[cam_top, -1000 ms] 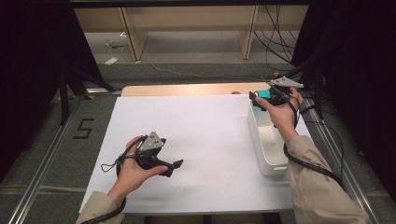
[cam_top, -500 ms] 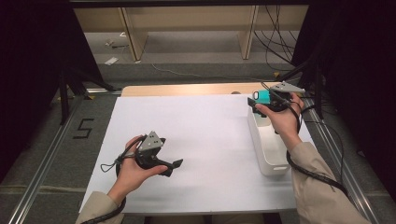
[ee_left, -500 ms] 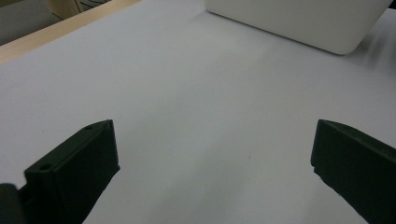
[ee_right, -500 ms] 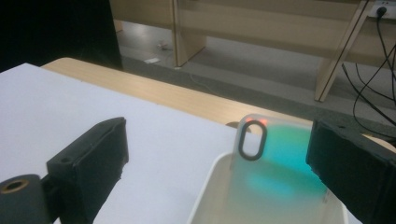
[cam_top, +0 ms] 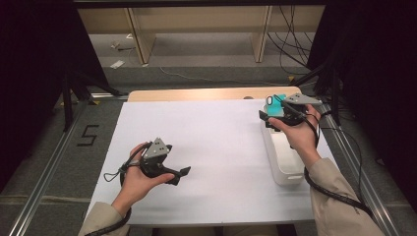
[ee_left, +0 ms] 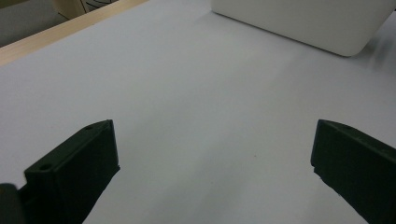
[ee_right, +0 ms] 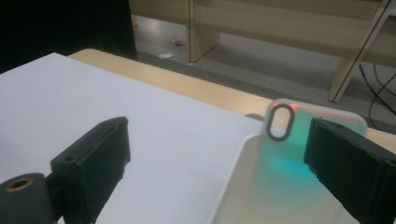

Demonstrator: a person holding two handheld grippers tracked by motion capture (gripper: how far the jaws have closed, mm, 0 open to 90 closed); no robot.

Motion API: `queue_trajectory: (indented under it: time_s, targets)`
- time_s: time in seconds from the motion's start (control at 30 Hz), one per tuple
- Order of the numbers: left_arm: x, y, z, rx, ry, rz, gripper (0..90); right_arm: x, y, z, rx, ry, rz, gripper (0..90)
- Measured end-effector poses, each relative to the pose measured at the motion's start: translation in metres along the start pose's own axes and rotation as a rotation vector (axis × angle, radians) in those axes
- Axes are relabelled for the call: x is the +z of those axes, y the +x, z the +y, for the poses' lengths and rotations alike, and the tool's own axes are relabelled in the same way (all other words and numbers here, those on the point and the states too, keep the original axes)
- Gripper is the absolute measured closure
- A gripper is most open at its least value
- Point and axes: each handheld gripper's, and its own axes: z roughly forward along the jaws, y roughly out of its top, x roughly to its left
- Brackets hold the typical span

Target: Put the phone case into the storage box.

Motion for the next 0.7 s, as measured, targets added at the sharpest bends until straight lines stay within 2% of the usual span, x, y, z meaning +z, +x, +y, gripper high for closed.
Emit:
queue_trajectory:
  time_s: [0.7]
  targets:
    - [-0.001,0.0,0.0,-0.002,-0.001,0.001,0.4,-0.015,0.02,-0.006,-0.028,0.017,0.084,9.3]
